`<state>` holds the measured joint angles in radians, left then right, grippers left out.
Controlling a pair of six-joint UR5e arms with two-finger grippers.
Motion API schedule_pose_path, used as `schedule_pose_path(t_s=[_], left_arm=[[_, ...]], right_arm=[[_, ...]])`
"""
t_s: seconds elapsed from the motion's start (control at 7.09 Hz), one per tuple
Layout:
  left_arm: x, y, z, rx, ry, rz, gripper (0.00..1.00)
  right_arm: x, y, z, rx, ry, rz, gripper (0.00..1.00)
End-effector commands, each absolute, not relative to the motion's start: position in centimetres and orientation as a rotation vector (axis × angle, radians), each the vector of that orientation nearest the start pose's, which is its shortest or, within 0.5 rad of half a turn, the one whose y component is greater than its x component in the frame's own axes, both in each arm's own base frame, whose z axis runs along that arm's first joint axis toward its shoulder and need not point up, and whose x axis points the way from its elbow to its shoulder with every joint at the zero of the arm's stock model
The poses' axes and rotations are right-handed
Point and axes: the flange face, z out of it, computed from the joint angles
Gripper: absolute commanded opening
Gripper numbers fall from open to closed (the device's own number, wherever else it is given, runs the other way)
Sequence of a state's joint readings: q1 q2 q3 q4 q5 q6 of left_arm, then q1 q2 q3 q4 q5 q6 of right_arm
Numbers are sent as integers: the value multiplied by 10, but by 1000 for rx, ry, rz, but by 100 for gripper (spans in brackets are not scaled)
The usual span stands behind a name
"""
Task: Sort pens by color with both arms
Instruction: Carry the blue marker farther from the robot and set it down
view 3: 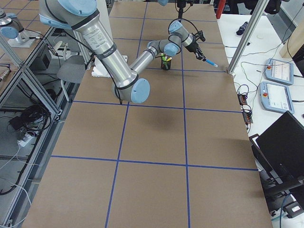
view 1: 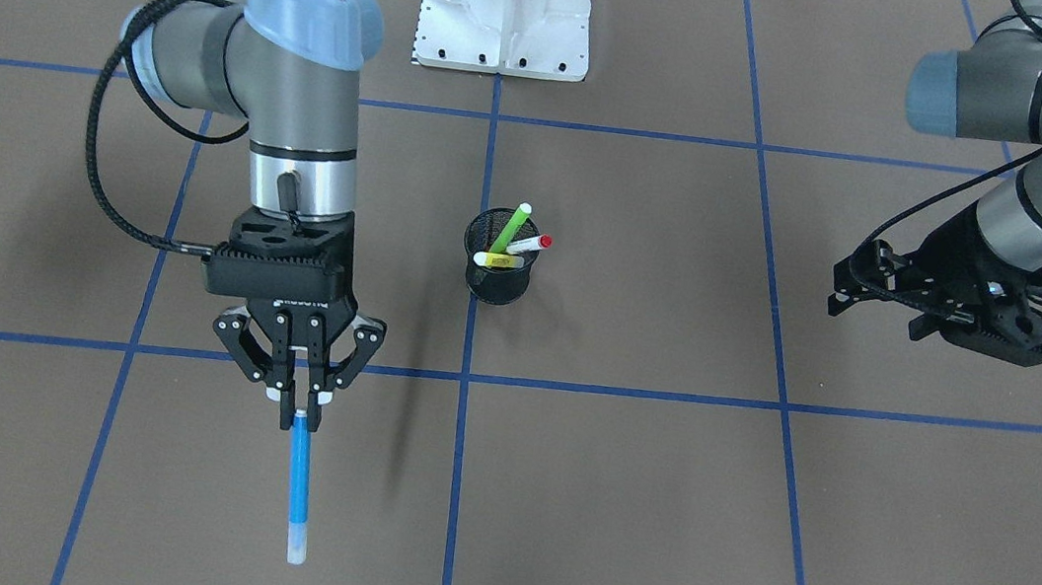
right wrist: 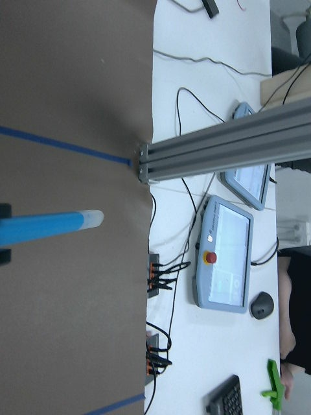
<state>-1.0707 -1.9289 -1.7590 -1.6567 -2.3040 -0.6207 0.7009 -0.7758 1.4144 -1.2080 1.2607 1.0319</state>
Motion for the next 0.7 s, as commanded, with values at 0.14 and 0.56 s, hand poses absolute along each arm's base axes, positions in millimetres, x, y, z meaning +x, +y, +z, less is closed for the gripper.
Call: schedule_pose_path(t_s=[0.14, 0.56], left_arm=[[233, -566, 361, 132, 916, 123, 100], [237, -573, 372, 128, 913, 125, 100]], right_arm=[[-559, -614, 235, 907, -518, 332, 0], [-592, -597, 264, 934, -511, 317, 0]])
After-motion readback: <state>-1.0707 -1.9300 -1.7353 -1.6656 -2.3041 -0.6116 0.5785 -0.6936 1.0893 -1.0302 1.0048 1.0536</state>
